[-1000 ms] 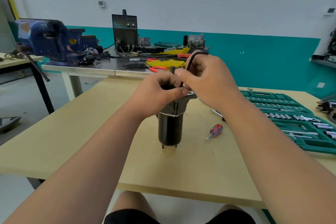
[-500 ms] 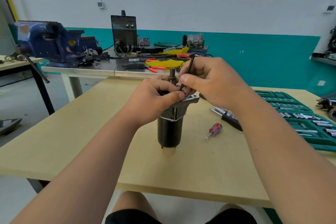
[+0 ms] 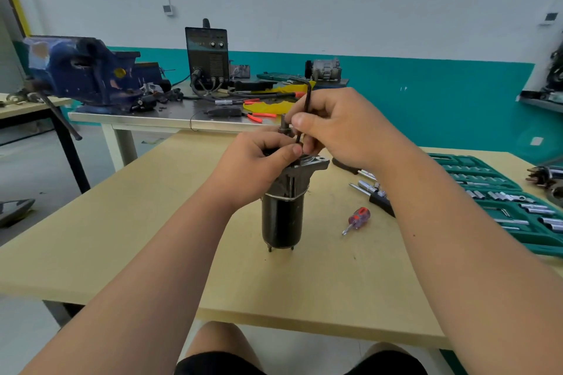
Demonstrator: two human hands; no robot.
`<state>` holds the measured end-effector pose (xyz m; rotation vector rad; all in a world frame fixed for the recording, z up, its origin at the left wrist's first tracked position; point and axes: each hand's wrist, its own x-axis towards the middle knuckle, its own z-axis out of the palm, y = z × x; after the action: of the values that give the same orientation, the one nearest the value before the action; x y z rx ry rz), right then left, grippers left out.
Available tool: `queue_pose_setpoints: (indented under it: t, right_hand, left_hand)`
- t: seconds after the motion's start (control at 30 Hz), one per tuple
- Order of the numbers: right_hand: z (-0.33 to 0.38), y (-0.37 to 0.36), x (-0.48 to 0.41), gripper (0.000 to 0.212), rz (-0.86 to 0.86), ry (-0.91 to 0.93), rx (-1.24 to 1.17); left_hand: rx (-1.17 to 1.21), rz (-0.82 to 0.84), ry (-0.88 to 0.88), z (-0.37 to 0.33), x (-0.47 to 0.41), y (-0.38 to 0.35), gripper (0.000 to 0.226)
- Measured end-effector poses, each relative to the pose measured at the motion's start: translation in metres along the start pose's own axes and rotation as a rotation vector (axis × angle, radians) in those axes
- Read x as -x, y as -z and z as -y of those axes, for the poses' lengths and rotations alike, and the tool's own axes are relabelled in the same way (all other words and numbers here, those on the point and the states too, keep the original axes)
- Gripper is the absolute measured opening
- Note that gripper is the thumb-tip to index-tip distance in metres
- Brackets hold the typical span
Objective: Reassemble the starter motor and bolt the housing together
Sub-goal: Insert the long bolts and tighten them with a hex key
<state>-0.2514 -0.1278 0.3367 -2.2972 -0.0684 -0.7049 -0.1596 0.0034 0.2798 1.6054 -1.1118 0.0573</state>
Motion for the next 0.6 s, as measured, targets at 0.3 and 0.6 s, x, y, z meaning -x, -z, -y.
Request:
queue_pose_setpoints:
  t: [0.3, 0.6]
  right_hand:
    - [-0.006, -0.013, -0.002, 0.021, -0.156, 0.035, 0.144]
    - [-0.006, -0.013, 0.000, 0.013, -0.154, 0.089, 0.107]
  left_hand:
    - [0.038, -0.026, 0.016, -0.001, 0.001, -0.002, 0.027]
    - [0.058, -0.026, 0.009, -0.002, 0.005, -0.003, 0.017]
